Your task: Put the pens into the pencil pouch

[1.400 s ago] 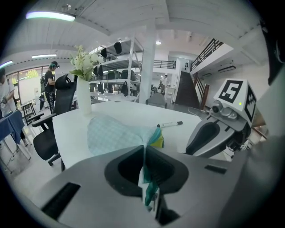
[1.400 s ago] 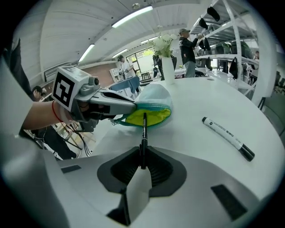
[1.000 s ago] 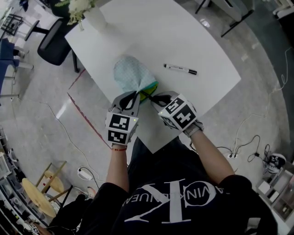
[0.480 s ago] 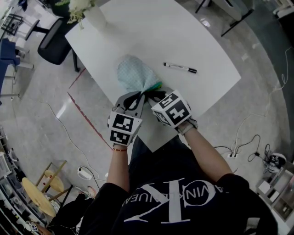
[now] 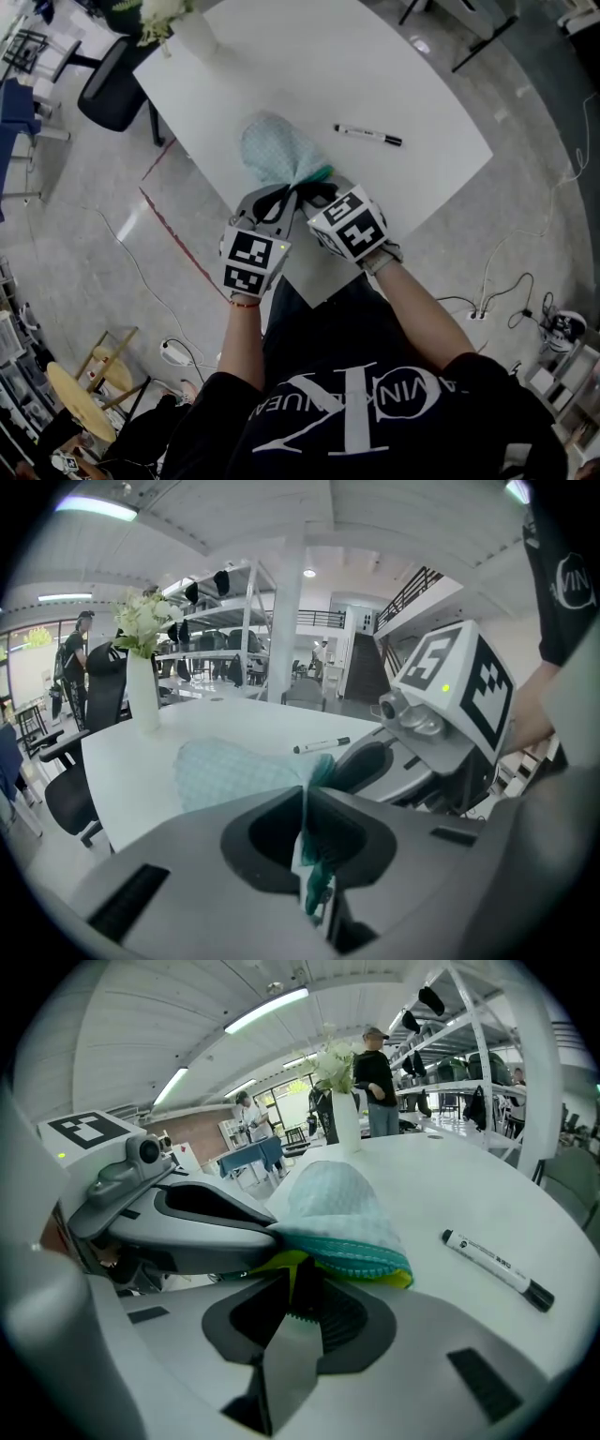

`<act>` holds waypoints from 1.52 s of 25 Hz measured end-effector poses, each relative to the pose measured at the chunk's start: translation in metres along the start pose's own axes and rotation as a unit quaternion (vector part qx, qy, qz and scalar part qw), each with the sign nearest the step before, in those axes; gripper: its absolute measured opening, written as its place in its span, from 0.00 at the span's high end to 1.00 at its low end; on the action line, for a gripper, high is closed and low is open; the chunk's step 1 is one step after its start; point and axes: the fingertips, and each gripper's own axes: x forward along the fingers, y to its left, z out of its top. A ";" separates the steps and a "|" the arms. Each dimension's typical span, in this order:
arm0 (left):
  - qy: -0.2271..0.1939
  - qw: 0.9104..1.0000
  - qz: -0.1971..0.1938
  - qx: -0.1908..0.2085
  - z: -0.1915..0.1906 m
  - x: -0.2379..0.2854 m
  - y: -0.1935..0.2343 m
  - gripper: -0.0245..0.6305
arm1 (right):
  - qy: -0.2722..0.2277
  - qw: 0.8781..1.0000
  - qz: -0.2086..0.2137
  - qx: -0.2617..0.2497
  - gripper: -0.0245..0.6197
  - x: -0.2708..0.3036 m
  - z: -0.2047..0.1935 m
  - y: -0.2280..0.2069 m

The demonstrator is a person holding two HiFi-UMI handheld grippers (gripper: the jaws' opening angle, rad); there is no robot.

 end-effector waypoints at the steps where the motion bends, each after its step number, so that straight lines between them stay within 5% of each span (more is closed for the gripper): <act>1: 0.001 1.000 0.004 -0.004 -0.001 0.000 0.002 0.93 | -0.001 1.000 0.002 0.000 0.82 -0.001 0.000 0.000; 14: 0.003 0.998 0.039 -0.049 -0.005 0.004 0.025 0.93 | -0.032 0.999 0.005 0.021 0.76 -0.028 -0.006 -0.014; 22: 0.016 0.997 0.051 -0.052 -0.007 0.014 0.023 0.93 | -0.033 0.998 -0.036 0.041 0.75 -0.057 -0.025 -0.059; 38: 0.015 0.993 0.088 -0.074 -0.002 0.021 0.026 0.93 | -0.028 0.991 -0.128 -0.002 0.74 -0.108 -0.030 -0.169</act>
